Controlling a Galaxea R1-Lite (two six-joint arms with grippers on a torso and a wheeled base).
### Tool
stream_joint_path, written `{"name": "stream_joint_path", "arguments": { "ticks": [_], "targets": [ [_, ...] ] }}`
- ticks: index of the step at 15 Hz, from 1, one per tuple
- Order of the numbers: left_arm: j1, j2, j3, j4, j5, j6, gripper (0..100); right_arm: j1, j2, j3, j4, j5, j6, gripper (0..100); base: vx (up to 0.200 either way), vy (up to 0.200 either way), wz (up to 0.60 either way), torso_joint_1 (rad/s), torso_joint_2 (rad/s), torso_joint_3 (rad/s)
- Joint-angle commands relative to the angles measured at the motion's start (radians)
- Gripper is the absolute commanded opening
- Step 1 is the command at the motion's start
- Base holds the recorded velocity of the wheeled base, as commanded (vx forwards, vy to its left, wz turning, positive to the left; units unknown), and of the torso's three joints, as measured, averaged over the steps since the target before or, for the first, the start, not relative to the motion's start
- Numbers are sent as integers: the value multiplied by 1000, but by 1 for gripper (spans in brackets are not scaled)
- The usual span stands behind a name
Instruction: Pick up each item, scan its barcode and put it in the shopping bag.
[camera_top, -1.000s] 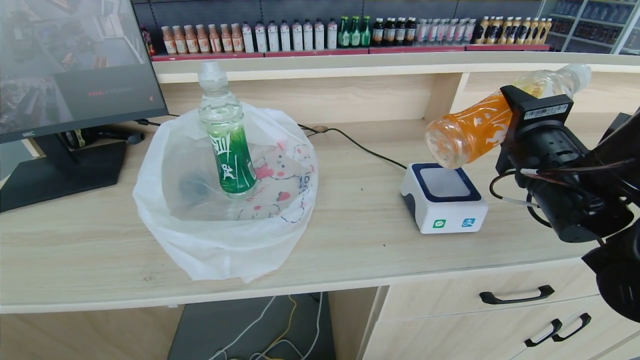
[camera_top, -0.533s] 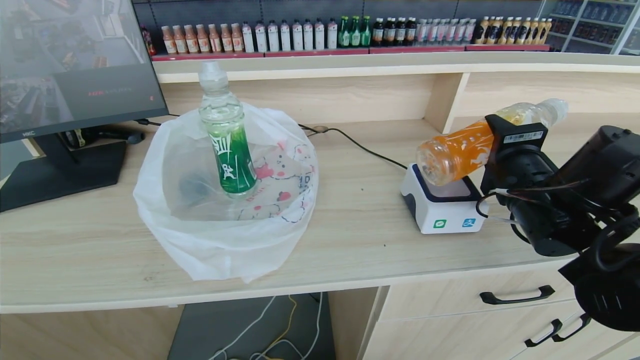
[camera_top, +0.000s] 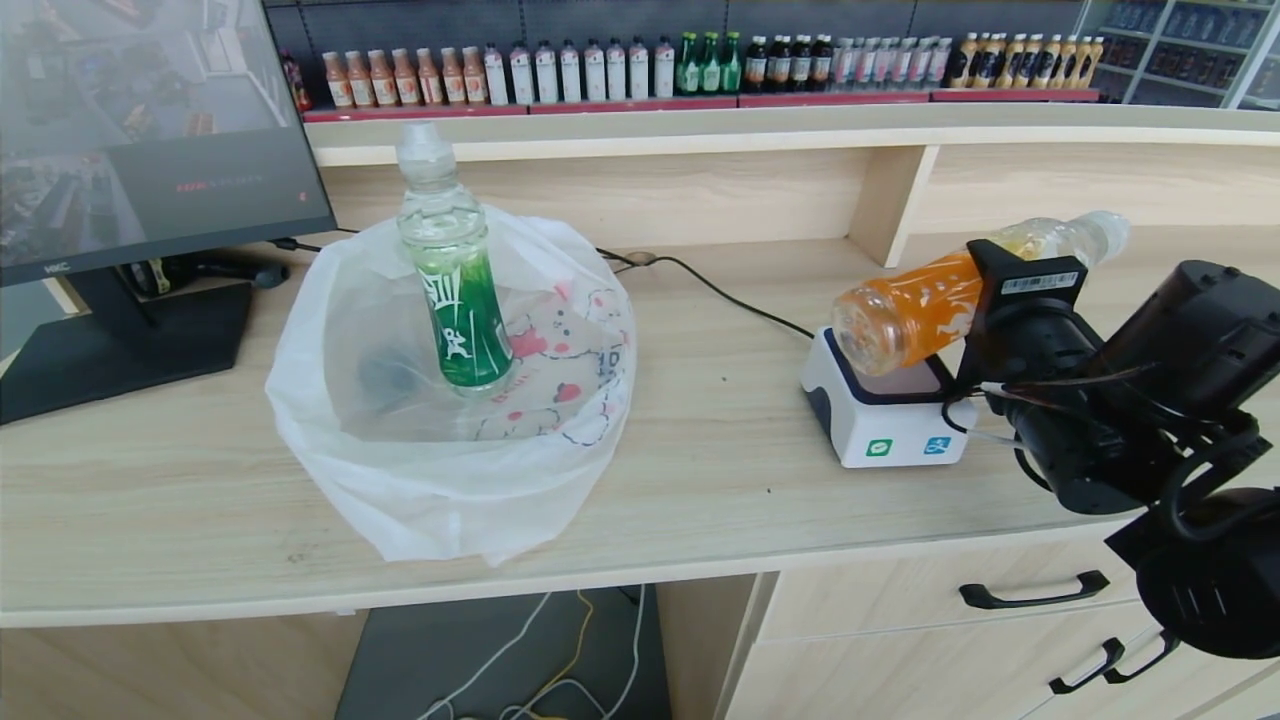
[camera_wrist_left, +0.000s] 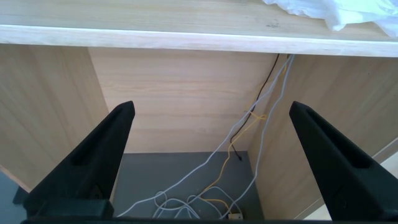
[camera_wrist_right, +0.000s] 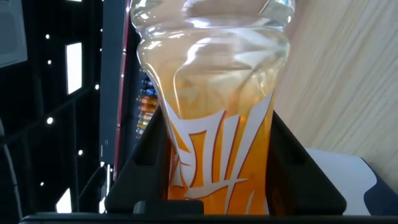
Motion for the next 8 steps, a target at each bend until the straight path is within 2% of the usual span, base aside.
{"name": "stream_joint_path", "arguments": {
  "ticks": [1,8],
  "targets": [
    [0,0,0,0,-1,0,100,0,8,-2,0,0,6,0,0,0,0,0,0,0],
    [0,0,0,0,-1,0,100,2,6,6,0,-22,21,0,0,0,0,0,0,0]
  ]
}}
